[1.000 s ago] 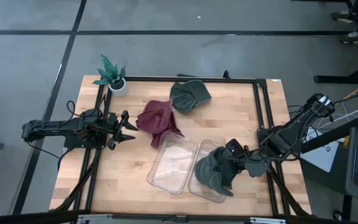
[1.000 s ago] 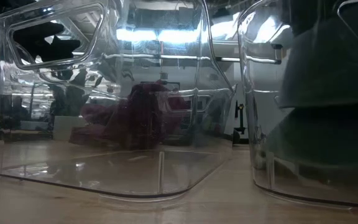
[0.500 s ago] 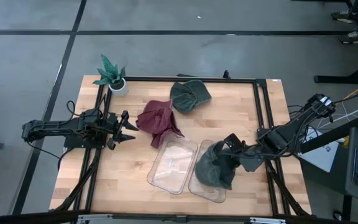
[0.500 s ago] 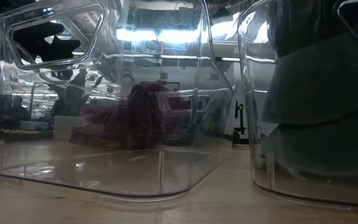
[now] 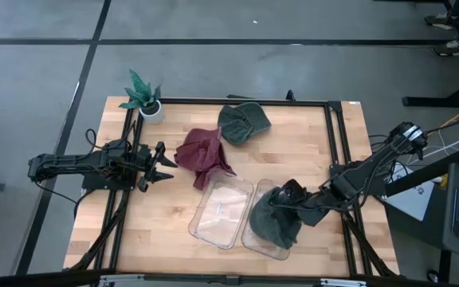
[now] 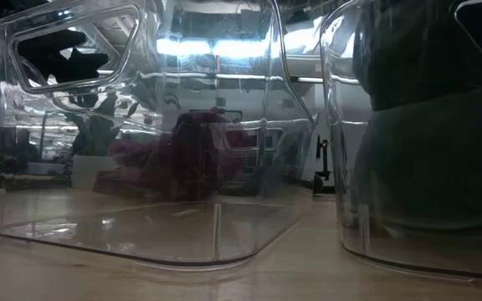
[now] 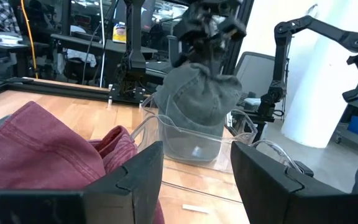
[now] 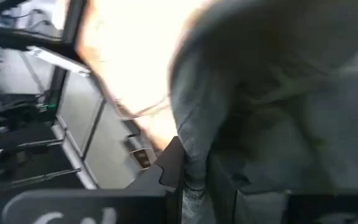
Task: Pick & Place hat
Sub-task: Put the bottom black cap into the right transparent bin
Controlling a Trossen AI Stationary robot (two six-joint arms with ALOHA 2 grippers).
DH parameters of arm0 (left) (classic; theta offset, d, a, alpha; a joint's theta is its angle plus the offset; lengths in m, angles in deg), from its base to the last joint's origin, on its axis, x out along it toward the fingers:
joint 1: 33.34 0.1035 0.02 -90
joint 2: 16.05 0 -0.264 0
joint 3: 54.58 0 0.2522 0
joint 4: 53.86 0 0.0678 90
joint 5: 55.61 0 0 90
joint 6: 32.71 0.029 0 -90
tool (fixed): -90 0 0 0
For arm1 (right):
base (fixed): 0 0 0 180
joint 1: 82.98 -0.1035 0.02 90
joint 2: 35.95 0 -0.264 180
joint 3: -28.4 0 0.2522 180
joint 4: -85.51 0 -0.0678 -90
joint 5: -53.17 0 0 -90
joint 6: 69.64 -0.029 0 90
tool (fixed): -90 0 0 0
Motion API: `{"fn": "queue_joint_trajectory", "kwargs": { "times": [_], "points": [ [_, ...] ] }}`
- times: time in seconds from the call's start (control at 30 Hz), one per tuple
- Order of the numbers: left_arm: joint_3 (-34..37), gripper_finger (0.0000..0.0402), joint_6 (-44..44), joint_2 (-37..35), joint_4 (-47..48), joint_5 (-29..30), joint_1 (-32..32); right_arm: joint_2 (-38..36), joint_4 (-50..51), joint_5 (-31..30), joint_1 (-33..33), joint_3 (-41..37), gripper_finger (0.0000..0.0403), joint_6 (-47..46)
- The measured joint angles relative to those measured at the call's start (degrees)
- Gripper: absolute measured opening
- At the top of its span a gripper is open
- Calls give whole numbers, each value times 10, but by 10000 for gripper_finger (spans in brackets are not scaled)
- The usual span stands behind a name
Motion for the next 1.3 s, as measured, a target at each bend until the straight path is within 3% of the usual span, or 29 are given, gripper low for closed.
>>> {"fn": "queue_joint_trajectory", "kwargs": {
  "times": [0.23, 0.4, 0.8, 1.3],
  "points": [
    [0, 184, 0, 0, 0, 0, 0, -11, -89, 0, 0, -85, 44, -20],
    [0, 184, 0, 0, 0, 0, 0, -21, -88, 0, 0, -117, 44, -45],
    [0, 184, 0, 0, 4, 0, 0, -92, 33, 17, -9, -119, 48, -43],
    [0, 184, 0, 0, 4, 0, 0, -114, 74, 55, -14, -119, 167, 19]
  ]
}}
